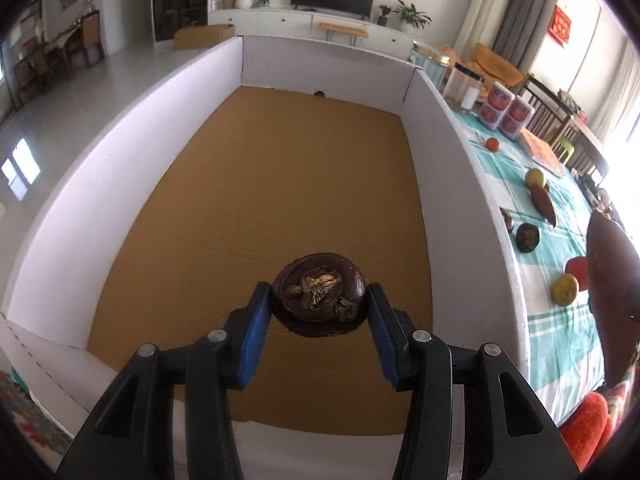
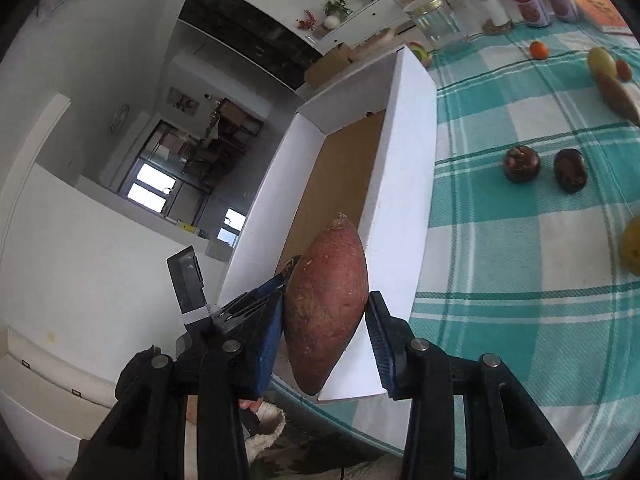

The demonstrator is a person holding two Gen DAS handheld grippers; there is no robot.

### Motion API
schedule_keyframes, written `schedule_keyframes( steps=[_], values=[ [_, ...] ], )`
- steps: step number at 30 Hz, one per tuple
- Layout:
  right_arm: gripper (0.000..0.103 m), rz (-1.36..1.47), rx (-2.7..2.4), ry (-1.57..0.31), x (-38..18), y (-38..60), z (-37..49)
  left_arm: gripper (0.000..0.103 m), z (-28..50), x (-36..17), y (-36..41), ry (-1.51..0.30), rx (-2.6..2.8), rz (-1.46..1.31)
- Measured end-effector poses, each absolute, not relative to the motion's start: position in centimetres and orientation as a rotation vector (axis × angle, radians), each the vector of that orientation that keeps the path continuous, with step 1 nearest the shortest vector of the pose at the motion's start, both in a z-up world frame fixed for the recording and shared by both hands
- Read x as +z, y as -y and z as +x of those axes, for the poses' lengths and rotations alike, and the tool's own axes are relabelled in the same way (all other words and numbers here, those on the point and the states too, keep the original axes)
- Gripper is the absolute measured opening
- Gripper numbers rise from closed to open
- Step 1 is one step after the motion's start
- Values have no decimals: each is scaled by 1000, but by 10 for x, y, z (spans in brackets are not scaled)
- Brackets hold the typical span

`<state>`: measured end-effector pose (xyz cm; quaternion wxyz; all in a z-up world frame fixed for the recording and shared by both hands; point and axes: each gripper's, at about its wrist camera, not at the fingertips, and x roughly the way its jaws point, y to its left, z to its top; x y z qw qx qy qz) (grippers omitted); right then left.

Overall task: Organize fruits
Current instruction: 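Open both tools to drop the mangosteen and sweet potato into the box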

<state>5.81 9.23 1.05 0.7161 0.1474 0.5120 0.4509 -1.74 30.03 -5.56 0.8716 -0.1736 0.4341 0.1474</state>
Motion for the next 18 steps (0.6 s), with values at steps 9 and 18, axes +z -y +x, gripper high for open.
schedule_keyframes(
  steps=[9,18],
  values=[
    [57,267,959,-1088,0,-110,63,82,-39,-29,-292,-794,365,-336],
    [83,23,459,-843,-30,42,27,82,16,-7,-215,-709,130,-147]
  ],
)
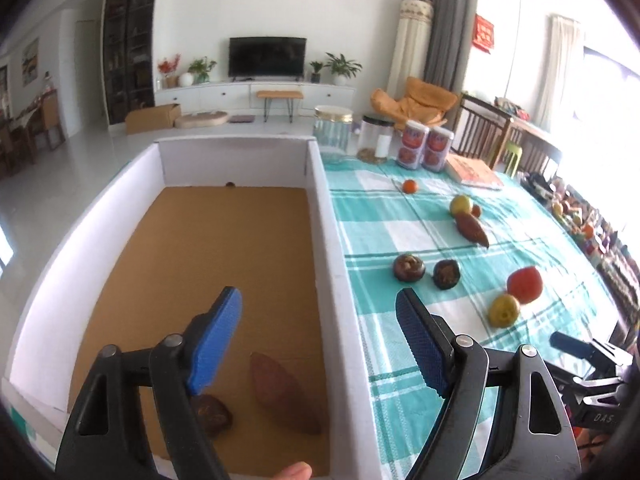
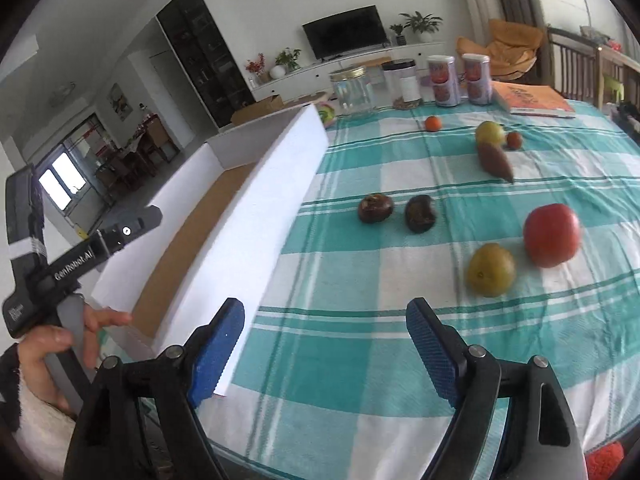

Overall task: Organize fruits
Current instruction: 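Open both tools to drop the mangosteen and sweet potato into the box, then move both tools back over the fruits on the table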

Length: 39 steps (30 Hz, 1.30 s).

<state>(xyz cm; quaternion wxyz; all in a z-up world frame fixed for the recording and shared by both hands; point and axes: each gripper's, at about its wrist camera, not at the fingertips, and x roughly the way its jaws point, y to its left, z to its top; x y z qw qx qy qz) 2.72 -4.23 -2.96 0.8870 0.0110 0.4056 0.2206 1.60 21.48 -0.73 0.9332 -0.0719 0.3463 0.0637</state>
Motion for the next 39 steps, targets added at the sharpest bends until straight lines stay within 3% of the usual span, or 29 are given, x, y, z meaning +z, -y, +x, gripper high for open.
schedule_keyframes(
  steps=[4,9,17,25,28,32,35,39],
  values=[
    [83,47,205,-811,-45,116,23,81,44,-35,-186,-875,85,-92],
    [83,221,124,-801,-46,174,26,81,28,-27,-159,-836,103,10],
    [85,216,107,-751,-46,166,13,82,14,-32,-118,-861,103,52],
    [88,244,88,-748,-48,173,11,82,18,-28,-127,-877,88,-47],
    [88,243,80,-731,-45,174,9,82,12,-20,-130,-822,164,-59],
    [89,233,71,-702,-40,174,4,82,-9,10,-119,-603,287,8],
    [90,225,62,-693,-38,173,3,91,-23,30,-104,-474,219,-1],
    [90,226,48,-675,-35,175,0,91,-18,33,-79,-499,60,-41]
  ],
)
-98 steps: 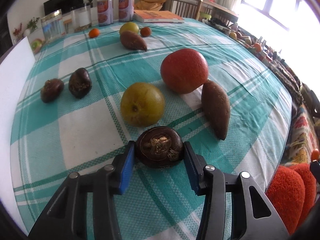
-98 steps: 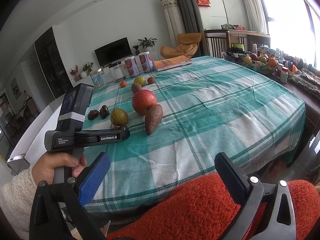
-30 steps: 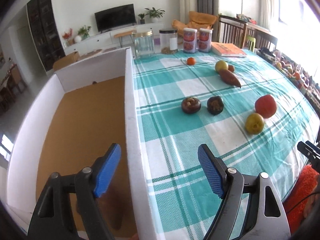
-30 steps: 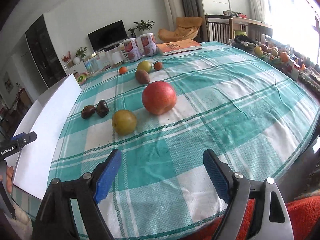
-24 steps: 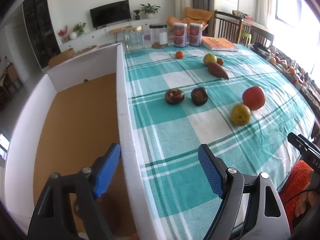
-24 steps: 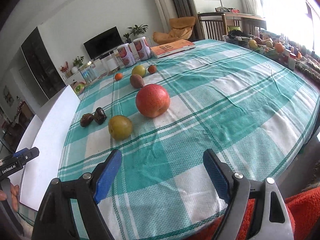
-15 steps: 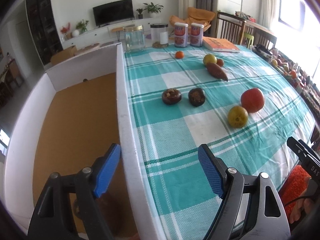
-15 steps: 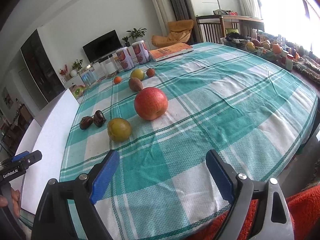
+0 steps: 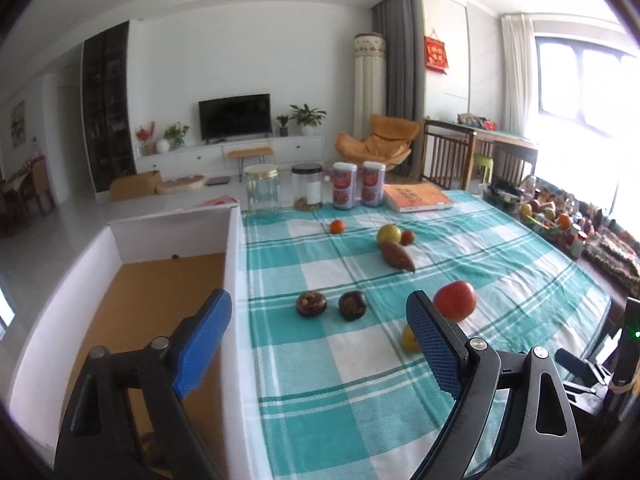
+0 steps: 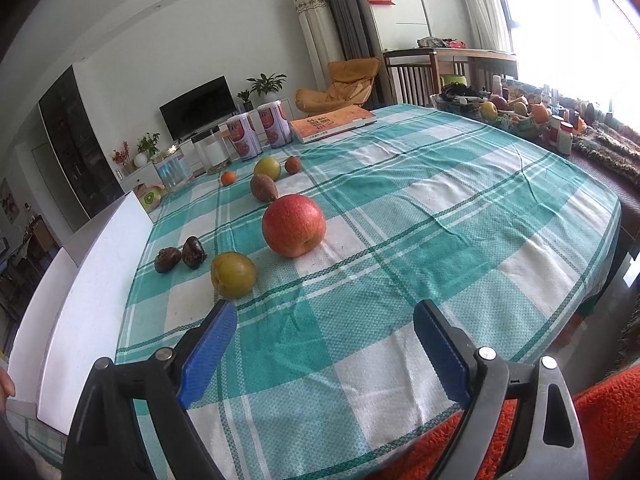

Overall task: Organize fruits
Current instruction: 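Move both tools back over the fruits on the table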

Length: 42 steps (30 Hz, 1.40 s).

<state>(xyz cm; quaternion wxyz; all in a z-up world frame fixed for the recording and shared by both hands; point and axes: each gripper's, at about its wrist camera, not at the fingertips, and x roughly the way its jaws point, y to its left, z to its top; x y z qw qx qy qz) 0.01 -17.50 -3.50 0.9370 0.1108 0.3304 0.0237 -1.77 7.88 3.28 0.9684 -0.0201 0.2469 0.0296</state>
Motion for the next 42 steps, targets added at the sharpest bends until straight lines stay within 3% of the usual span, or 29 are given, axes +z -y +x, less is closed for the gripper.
schedule_keyframes(
  steps=[6,13,36,42],
  values=[
    [96,246,27,-625,-29,182,-9,91,0,-1,-42,-668,-111,-61],
    [96,262,23,-633,-30,185,-7,91,-1,-18,-21,-732,-157,-27],
    [96,275,33,-645,-31,184,-5,91,28,-57,-36,-872,-149,-119],
    [96,285,34,-655,-33,186,-3,91,69,-54,-64,-869,-104,-330]
  ],
)
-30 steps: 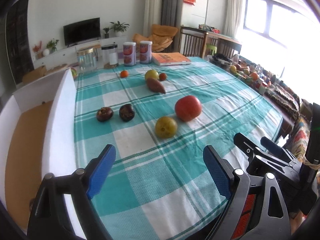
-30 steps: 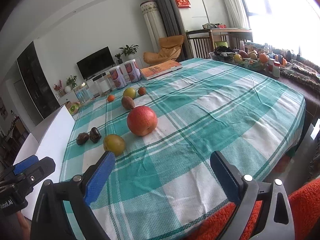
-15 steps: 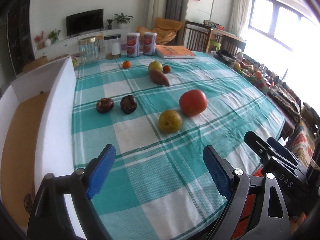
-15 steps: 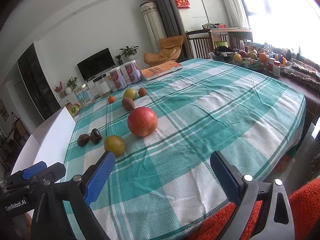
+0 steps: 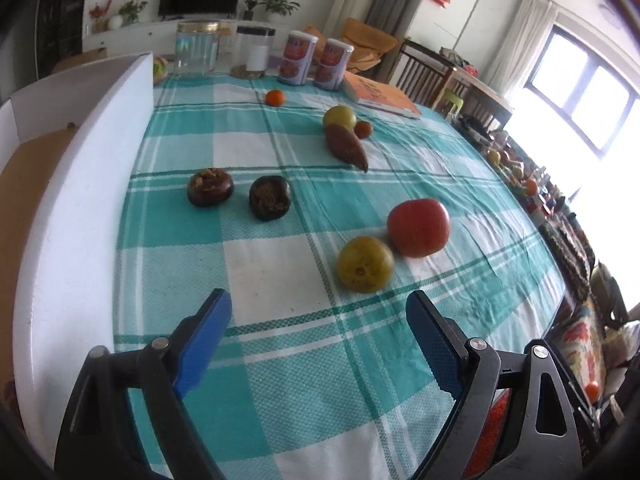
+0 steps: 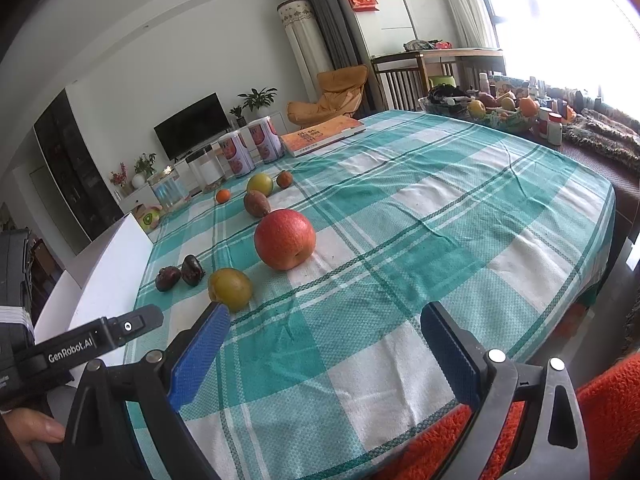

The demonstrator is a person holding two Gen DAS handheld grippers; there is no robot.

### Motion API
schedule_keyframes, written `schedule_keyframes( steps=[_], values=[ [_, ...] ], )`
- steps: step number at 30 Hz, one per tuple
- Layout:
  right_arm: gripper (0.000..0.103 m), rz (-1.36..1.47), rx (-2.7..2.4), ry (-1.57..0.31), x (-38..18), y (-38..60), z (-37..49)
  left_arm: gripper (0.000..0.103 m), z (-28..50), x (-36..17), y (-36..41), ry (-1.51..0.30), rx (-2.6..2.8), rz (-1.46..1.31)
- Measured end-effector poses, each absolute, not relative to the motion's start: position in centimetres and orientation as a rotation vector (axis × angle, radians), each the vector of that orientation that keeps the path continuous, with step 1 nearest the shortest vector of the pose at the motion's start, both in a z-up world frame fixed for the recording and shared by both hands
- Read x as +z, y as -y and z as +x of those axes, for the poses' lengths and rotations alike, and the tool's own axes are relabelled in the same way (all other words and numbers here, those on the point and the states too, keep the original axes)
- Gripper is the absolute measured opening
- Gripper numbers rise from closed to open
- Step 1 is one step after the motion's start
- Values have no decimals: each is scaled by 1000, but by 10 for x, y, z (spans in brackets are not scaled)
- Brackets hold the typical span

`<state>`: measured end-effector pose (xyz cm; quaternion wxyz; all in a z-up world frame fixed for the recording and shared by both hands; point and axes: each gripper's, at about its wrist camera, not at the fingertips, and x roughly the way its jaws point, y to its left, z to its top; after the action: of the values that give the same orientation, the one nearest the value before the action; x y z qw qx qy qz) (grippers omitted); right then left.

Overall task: Organize fruits
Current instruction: 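Move both tools back over the fruits on the table, then close the left tool on the second dark brown mangosteen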

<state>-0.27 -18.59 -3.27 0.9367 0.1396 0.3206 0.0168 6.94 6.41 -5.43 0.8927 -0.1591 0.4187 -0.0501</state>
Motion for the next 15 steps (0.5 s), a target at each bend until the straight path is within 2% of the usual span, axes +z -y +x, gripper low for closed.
schedule_keyframes(
  steps=[5,14,15],
  values=[
    [96,293,40,-658,-34,188,-2,90,120,-64,-101,-914,20,-563],
    [96,319,50,-671,-37,193,-1,87,189,-104,-140,-1026,176,-697],
    [96,322,51,-675,-37,193,0,81,192,-108,-142,-1039,180,-703]
  ],
)
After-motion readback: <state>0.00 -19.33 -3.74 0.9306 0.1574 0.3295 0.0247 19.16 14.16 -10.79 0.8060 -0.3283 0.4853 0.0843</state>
